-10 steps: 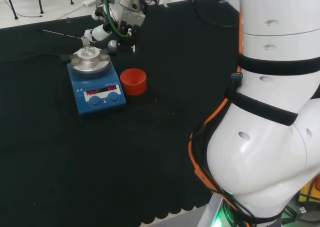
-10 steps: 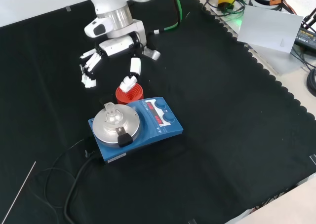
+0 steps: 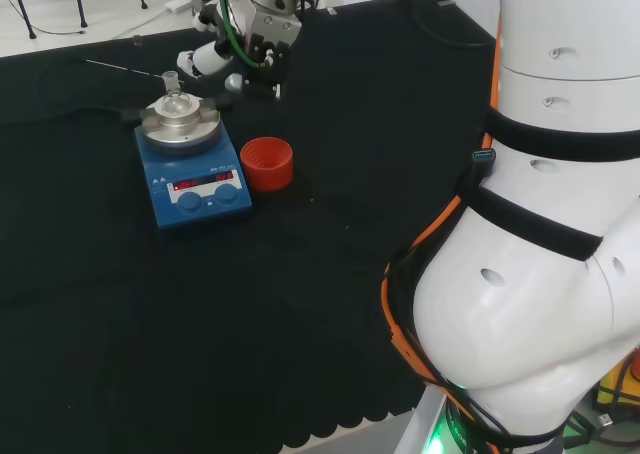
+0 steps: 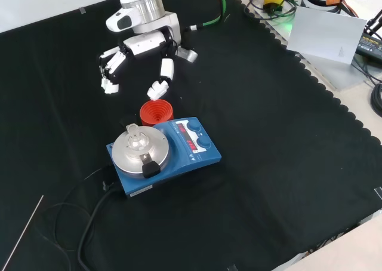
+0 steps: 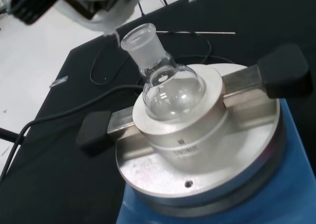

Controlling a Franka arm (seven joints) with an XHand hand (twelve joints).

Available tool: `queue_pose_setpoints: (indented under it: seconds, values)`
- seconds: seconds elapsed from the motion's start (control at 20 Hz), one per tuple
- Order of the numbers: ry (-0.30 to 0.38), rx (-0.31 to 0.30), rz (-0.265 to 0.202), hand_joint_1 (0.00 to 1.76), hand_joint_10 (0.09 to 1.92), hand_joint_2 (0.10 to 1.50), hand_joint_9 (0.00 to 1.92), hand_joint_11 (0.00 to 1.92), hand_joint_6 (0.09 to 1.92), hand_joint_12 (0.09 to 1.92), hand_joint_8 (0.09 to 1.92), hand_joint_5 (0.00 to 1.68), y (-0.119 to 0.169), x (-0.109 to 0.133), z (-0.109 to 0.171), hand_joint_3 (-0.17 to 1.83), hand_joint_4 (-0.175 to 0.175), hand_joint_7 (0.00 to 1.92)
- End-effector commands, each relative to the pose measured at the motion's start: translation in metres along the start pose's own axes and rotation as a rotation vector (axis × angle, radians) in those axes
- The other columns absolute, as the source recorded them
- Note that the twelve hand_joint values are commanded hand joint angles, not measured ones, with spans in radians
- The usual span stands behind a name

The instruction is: Turn on the heater.

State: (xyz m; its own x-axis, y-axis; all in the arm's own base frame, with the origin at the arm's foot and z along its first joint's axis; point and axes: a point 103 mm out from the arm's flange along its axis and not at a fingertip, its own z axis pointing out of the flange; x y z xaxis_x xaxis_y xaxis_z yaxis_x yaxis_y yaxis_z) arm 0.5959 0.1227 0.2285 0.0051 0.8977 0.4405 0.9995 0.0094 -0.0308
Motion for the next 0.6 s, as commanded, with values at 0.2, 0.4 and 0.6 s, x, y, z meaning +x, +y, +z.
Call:
queue_pose_setpoints:
  seconds: [0.2,0.4,0.6]
  values:
    - [-0.134,0.117,-0.039,0.85,0.62,0.6,0.67,0.21,0.39,1.35,0.66,0.44,-0.025,0.01,-0.031,0.62,0.0,0.43]
    - [-0.176,0.168,-0.024,0.9,0.56,0.61,0.84,0.34,0.3,1.32,0.64,0.43,-0.042,0.009,-0.033,0.65,0.0,0.52]
    - [-0.229,0.216,-0.013,0.99,0.5,0.6,1.01,0.52,0.23,1.28,0.63,0.44,-0.059,0.006,-0.036,0.71,-0.004,0.79]
